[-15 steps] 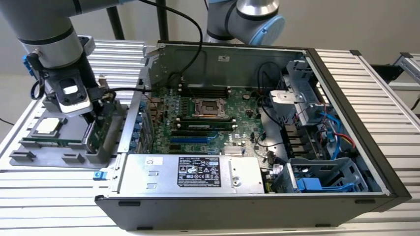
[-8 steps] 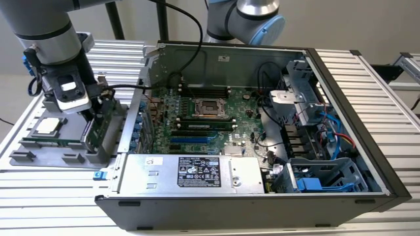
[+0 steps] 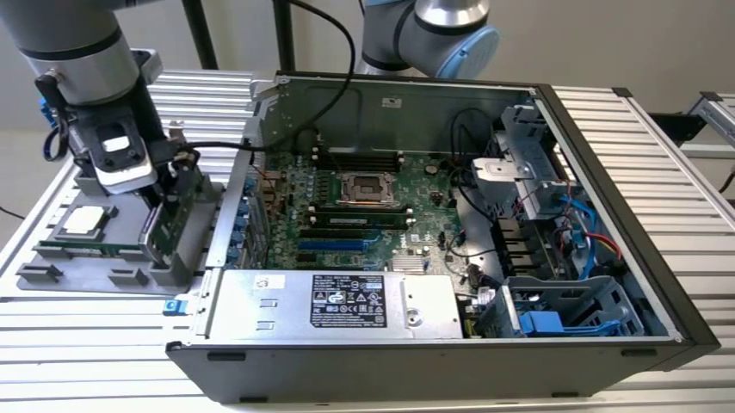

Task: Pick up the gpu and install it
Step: 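Pick up the gpu and move the gpu toward the slot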

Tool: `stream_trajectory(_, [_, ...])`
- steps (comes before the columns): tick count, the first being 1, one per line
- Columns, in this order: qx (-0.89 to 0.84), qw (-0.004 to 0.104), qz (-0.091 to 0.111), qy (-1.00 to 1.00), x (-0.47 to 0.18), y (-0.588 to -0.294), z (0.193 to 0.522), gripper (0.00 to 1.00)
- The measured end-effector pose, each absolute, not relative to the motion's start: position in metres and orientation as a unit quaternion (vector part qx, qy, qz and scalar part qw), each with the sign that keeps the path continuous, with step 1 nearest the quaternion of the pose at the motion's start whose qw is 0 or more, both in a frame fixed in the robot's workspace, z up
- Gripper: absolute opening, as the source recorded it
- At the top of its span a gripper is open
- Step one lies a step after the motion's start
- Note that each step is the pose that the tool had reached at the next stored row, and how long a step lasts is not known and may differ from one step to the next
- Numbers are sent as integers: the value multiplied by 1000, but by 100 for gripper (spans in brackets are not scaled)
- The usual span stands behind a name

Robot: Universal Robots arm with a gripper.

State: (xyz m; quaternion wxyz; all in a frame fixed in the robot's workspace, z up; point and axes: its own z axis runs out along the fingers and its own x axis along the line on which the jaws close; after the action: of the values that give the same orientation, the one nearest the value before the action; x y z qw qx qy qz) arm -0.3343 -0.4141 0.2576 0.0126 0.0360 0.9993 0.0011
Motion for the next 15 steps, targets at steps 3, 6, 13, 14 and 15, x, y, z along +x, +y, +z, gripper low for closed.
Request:
stream_trajectory(3, [36, 13, 1, 999, -334, -414, 259, 0])
stream_trajectory(6, [36, 13, 1, 999, -334, -414, 260, 0])
stream_trajectory(13, [36, 13, 1, 999, -334, -414, 268, 0])
stream_trajectory(14, [36, 13, 1, 999, -334, -414, 269, 0])
stream_trajectory(15, [36, 13, 1, 999, -334, -414, 270, 0])
